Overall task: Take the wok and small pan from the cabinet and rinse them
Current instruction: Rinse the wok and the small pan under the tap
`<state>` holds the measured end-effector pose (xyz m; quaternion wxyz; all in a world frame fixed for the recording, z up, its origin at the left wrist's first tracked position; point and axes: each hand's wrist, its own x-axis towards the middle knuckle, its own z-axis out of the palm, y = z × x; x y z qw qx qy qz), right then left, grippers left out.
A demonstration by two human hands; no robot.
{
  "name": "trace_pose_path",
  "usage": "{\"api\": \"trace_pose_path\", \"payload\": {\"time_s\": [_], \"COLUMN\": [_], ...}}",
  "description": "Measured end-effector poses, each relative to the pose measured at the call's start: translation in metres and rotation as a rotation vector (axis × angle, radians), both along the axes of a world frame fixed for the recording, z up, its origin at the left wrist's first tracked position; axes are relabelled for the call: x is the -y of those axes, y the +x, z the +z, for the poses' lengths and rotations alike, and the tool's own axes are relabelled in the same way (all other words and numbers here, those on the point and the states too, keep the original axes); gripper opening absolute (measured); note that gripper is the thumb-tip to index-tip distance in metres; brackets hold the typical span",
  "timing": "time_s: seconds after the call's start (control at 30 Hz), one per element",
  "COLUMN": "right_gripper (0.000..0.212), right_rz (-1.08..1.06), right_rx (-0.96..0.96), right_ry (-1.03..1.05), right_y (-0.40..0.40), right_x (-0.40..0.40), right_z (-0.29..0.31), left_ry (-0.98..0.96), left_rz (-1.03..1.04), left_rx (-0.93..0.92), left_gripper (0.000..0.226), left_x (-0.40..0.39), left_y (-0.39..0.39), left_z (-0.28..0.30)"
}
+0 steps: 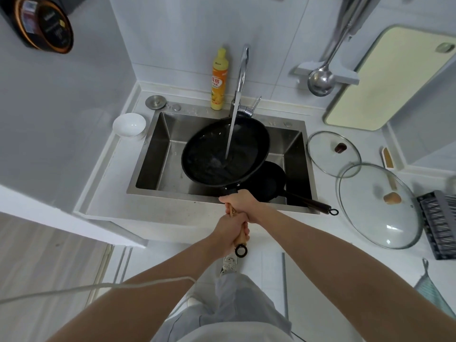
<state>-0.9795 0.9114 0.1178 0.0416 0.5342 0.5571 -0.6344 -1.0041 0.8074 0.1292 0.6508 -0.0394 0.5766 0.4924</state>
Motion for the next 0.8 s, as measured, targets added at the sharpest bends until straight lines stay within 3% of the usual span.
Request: {"api": "trace_pose_path", "payload": {"time_s": [0.2, 0.3, 0.4, 0.47, 0.63, 0.8], "right_gripper": [0.034, 0.029, 0.034, 0.04, 0.044, 0.039], "right_rz": [0.059, 0.017, -0.018, -0.029, -0.036, -0.016], "right_rx": [-0.149, -0.236, -0.259, -0.225, -0.085, -0.014], "right_ry": [-0.133, -0.27, -0.33, -0.347, -0.295, -0.231], "right_y": [0.002, -0.004, -0.015, -0.023, -0.032, -0.026], "right_x": [0.003, 0.005, 0.0, -0.004, -0.006, -0.001], "right_z": [-0.009, -0.008, -0.001, 0.005, 0.017, 0.015], "left_ry": [-0.045, -0.066, -0.088, -0.128, -0.136, -0.083], "left_rz": [-0.031, -0.051, -0.073, -0.082, -0.08, 0.007], "left_rx": [-0.324, -0.486, -0.545, -0.488, -0.208, 0.011], "left_gripper": [0.013, 0.003, 0.008, 0.022, 0.005, 0.015], "left_x": [0.005, 0.007, -0.003, -0.012, -0.02, -0.014], "left_y": [0.007, 0.004, -0.007, -0.02, -0.042, -0.041], "left_z": [-0.005, 0.0, 0.011, 0.016, 0.031, 0.032]}}
